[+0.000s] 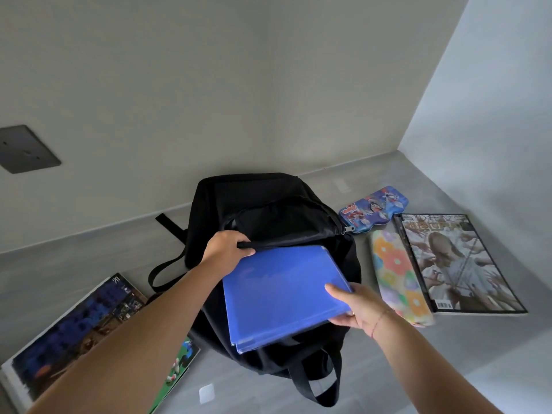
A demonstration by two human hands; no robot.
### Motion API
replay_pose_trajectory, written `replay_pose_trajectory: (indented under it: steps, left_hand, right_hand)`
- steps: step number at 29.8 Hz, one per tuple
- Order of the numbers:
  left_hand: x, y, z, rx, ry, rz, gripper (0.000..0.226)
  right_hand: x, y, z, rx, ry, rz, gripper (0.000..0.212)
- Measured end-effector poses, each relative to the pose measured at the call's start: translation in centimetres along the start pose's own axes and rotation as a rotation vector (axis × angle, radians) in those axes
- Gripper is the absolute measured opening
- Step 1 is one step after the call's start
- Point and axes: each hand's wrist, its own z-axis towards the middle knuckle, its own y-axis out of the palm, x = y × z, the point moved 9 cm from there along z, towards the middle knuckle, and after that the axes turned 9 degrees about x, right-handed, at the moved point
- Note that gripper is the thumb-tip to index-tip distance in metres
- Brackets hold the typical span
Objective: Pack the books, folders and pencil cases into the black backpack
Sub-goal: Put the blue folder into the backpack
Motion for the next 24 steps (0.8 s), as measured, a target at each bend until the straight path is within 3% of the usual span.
replay_pose_trajectory:
  steps: [4, 8, 19, 24]
  left_hand:
    - [0.7, 0.5, -0.3, 0.02, 0.048, 0.054, 0.013]
    - [2.5, 0.9, -0.4, 0.028, 0.139, 0.16, 0.02]
    - [2.3, 0.4, 0.2, 0.023, 0.096, 0.073, 0.016]
    - [1.6, 0.5, 0.4, 0.025, 0.067, 0.057, 0.016]
  right_hand:
    - [4.0, -0.1, -2.4, -0.1, 0.177, 0.218, 0.02]
    - [5.5, 2.5, -2.8, -0.112, 0.303, 0.495, 0.009]
    - [2.7, 6.9, 0.6, 0.058, 0.242, 0.534, 0.012]
    - [2.0, 7.1, 1.0, 0.01, 0.218, 0.49, 0.009]
